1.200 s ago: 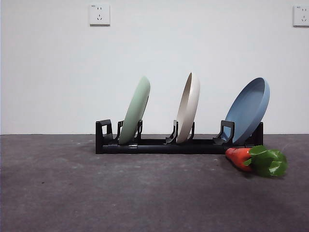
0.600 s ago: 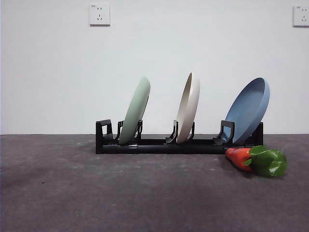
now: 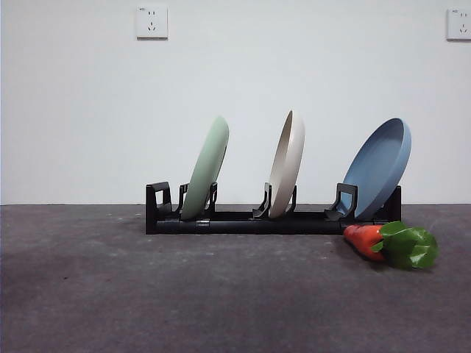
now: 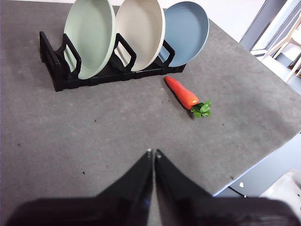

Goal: Take the green plate from the plate rack,put the plate on the table,take the carrot from the table,put the carrot in the plate

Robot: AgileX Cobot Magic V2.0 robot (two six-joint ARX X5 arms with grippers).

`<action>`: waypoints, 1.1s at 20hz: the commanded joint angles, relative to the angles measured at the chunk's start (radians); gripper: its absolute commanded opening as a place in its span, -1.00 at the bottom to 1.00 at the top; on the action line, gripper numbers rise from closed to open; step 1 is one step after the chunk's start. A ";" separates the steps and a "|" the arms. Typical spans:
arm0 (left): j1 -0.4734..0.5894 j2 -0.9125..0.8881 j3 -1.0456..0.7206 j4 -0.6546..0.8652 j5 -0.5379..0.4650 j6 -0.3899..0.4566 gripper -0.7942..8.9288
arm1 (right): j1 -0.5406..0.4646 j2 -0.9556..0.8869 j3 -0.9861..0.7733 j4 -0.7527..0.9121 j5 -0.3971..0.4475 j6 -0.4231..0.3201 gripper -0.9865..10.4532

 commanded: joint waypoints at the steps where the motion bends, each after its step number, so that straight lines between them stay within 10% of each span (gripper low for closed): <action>1: 0.003 0.006 0.004 0.005 0.002 0.017 -0.05 | 0.003 0.002 0.003 0.005 0.001 -0.007 -0.03; 3: 0.003 0.018 0.005 0.006 0.003 0.017 0.26 | 0.003 0.003 0.003 0.006 0.003 -0.007 0.39; 12: -0.014 0.222 0.008 0.303 0.101 -0.014 0.26 | 0.003 0.026 0.003 0.005 0.003 -0.007 0.38; 22: -0.198 0.826 0.245 0.683 -0.022 -0.008 0.26 | 0.003 0.076 0.003 0.005 0.003 -0.007 0.38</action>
